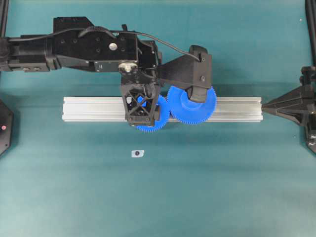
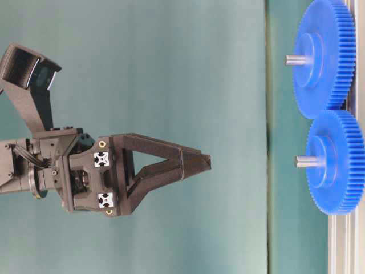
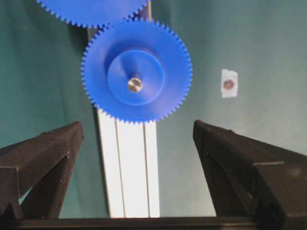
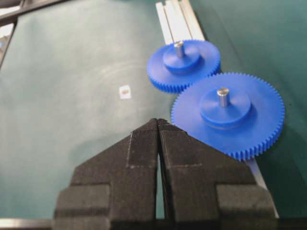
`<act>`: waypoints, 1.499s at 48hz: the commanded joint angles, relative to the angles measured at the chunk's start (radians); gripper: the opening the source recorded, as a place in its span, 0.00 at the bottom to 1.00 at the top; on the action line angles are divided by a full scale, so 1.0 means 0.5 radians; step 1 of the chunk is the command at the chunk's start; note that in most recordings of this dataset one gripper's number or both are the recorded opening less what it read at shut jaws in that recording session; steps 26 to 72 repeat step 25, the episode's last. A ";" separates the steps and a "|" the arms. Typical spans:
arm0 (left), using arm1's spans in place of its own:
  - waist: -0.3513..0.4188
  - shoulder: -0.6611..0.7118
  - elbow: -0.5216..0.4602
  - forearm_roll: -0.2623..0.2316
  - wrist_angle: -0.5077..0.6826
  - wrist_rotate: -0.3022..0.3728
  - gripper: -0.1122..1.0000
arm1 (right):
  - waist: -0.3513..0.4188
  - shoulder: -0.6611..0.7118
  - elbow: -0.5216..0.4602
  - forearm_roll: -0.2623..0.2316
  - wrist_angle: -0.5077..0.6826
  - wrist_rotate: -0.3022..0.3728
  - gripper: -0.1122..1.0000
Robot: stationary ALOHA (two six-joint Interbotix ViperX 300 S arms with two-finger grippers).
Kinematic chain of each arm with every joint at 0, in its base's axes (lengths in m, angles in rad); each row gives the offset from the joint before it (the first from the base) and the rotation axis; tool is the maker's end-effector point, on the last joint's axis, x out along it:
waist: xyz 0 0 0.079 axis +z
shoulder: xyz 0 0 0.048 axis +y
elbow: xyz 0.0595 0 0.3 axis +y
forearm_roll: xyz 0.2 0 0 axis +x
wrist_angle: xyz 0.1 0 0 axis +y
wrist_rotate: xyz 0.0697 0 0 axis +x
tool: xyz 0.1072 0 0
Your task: Find the location of the shaft and insert the small gear.
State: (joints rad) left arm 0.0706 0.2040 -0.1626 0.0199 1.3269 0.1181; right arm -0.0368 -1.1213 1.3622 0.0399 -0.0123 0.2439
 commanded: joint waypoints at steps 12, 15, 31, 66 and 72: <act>-0.021 -0.058 -0.074 0.003 0.009 -0.095 0.93 | -0.003 0.015 -0.021 0.000 -0.012 0.018 0.09; -0.025 -0.058 -0.086 0.003 0.006 -0.110 0.93 | -0.003 0.015 -0.018 -0.003 -0.012 0.018 0.09; -0.025 -0.061 -0.101 0.000 -0.006 -0.114 0.93 | -0.003 0.015 -0.015 -0.003 -0.012 0.018 0.09; -0.025 -0.061 -0.101 0.000 -0.006 -0.114 0.93 | -0.003 0.015 -0.015 -0.003 -0.012 0.018 0.09; -0.025 -0.061 -0.101 0.000 -0.006 -0.114 0.93 | -0.003 0.015 -0.015 -0.003 -0.012 0.018 0.09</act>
